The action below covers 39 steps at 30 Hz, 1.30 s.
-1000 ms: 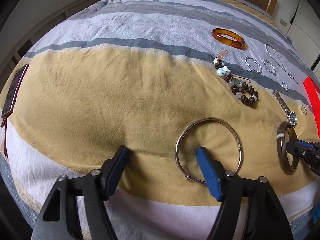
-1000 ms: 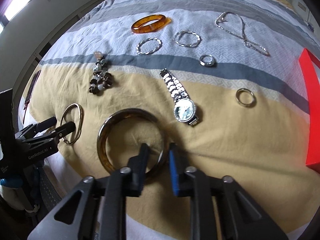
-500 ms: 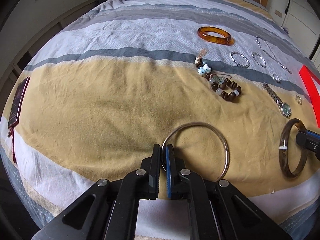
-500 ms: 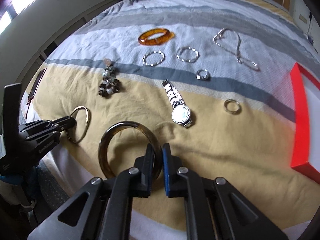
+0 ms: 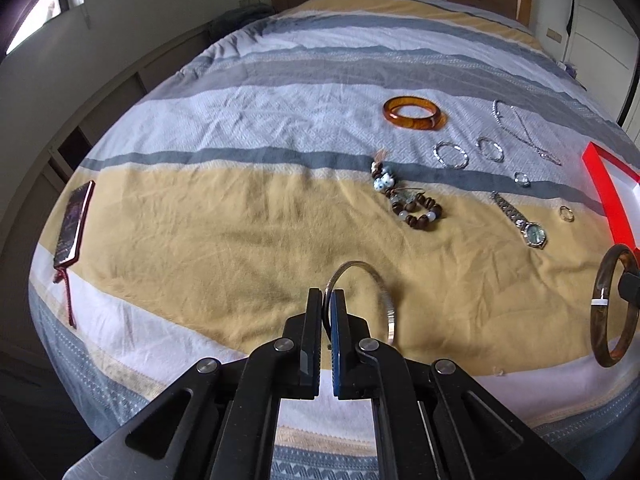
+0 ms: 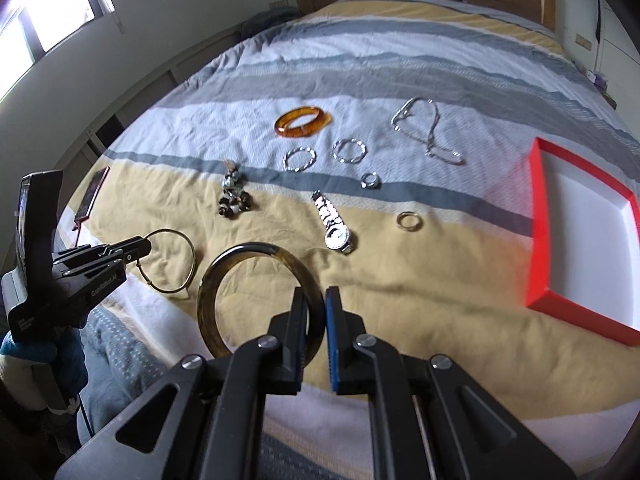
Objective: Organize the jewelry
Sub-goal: 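Carry both held bangles over the red-rimmed white box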
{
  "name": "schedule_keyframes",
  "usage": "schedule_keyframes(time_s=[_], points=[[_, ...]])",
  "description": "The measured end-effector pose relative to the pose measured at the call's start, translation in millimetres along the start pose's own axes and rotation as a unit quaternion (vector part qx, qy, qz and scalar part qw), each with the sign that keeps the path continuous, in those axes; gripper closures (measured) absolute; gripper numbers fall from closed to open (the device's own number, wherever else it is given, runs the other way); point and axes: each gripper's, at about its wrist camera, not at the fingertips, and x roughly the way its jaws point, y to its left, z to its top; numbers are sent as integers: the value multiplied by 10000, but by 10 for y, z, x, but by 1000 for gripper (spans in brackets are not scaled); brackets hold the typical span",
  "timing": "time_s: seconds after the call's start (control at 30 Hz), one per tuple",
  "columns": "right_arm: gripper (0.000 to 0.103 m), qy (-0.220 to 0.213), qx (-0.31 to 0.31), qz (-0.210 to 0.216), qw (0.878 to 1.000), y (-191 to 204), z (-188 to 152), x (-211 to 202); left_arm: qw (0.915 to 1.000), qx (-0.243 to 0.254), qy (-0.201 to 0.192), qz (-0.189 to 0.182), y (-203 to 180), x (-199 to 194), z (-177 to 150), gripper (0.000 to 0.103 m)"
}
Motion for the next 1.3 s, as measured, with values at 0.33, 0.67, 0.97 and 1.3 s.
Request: schedule_keyframes(time_s=[0.33, 0.67, 0.97, 1.3], points=[[95, -490, 284, -44, 9984, -269, -175, -562, 9992, 183, -331, 156, -203, -505, -12, 100], [95, -1006, 708, -411, 9916, -929, -219, -1089, 9944, 761, -734, -92, -841, -905, 258, 100], [95, -1137, 1245, -1030, 9803, -1837, -216, -1351, 9788, 1607, -983, -806, -1981, -1041, 699, 100], [95, -903, 1385, -1436, 9757, -2589, -39, -1139, 9591, 2242, -985, -1417, -3175, -848, 1072, 100]])
